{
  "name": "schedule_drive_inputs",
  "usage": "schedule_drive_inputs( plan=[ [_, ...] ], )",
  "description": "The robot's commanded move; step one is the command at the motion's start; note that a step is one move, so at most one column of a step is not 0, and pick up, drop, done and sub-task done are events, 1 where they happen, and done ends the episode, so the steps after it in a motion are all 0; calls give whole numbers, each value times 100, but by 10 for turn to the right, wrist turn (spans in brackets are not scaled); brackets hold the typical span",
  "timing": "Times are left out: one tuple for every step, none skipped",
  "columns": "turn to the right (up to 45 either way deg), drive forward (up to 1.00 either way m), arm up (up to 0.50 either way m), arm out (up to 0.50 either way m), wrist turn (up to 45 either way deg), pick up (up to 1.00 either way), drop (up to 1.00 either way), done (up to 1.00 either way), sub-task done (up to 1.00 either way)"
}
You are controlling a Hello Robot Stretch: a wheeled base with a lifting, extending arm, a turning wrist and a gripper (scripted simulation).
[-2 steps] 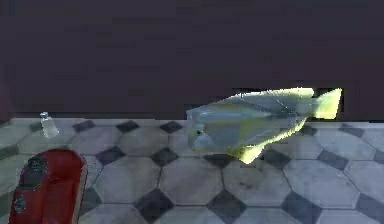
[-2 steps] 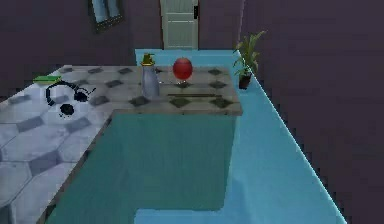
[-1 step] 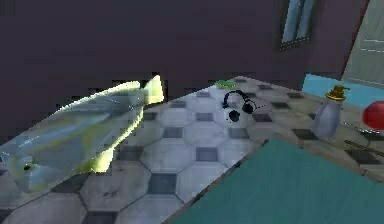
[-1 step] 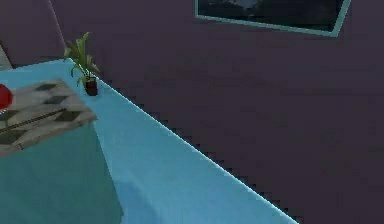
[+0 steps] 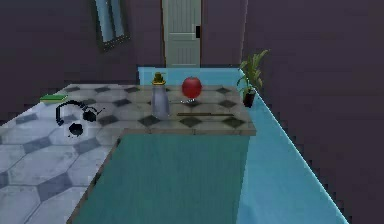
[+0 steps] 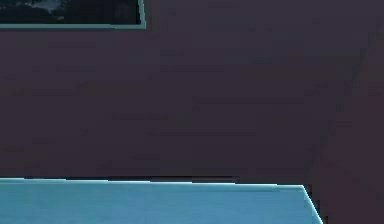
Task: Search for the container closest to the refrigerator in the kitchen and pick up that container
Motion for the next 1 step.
schedule_drive_inputs(
  plan=[
    [0, 15, 0, 0, 0, 0, 0, 0, 0]
  ],
)
